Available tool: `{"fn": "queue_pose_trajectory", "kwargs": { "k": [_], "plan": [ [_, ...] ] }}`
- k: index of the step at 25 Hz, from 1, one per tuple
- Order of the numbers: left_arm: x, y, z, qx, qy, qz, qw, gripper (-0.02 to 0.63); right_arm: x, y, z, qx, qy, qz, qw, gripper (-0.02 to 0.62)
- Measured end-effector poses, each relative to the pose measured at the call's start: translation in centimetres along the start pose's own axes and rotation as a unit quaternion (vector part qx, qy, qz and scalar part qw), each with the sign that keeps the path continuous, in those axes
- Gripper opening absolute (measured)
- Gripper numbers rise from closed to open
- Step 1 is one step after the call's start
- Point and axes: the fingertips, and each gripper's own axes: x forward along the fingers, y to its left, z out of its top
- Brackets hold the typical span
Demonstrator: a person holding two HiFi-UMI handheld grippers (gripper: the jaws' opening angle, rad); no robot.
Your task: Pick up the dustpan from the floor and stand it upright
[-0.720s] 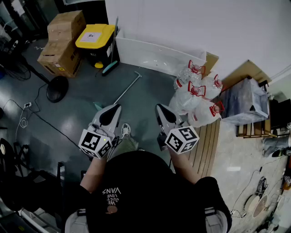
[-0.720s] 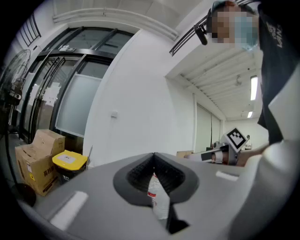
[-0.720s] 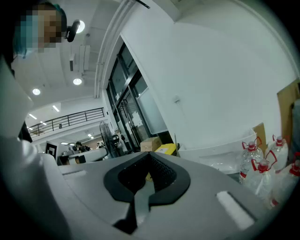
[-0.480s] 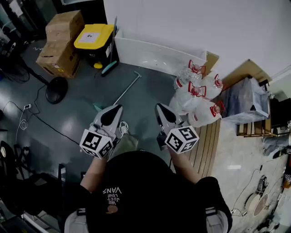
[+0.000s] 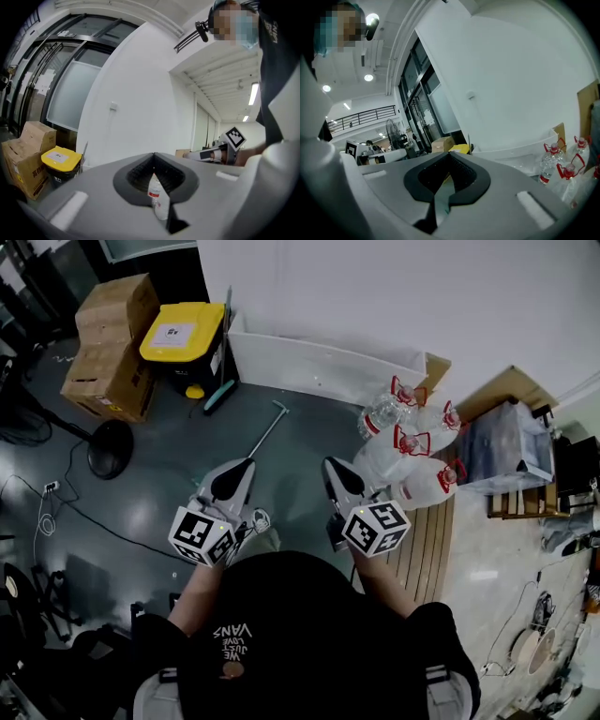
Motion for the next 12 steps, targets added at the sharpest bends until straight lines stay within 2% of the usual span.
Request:
{"fn": "queue_pose_trajectory", "kwargs": {
  "k": [7,12],
  "plan": [
    [1.4,8.5,1.1,-0.013,-0.005,0.001,0.9999,0.054,8.8,0.7,0.9,-0.003,0.014,-0.011,1.000,0.003],
    [1.9,13.0,1.6,-0.015,-0.007,0.001,0.9999,0.054,13.5,1.2,1.6,-0.006,0.014,-0.011,1.000,0.003]
  ]
}}
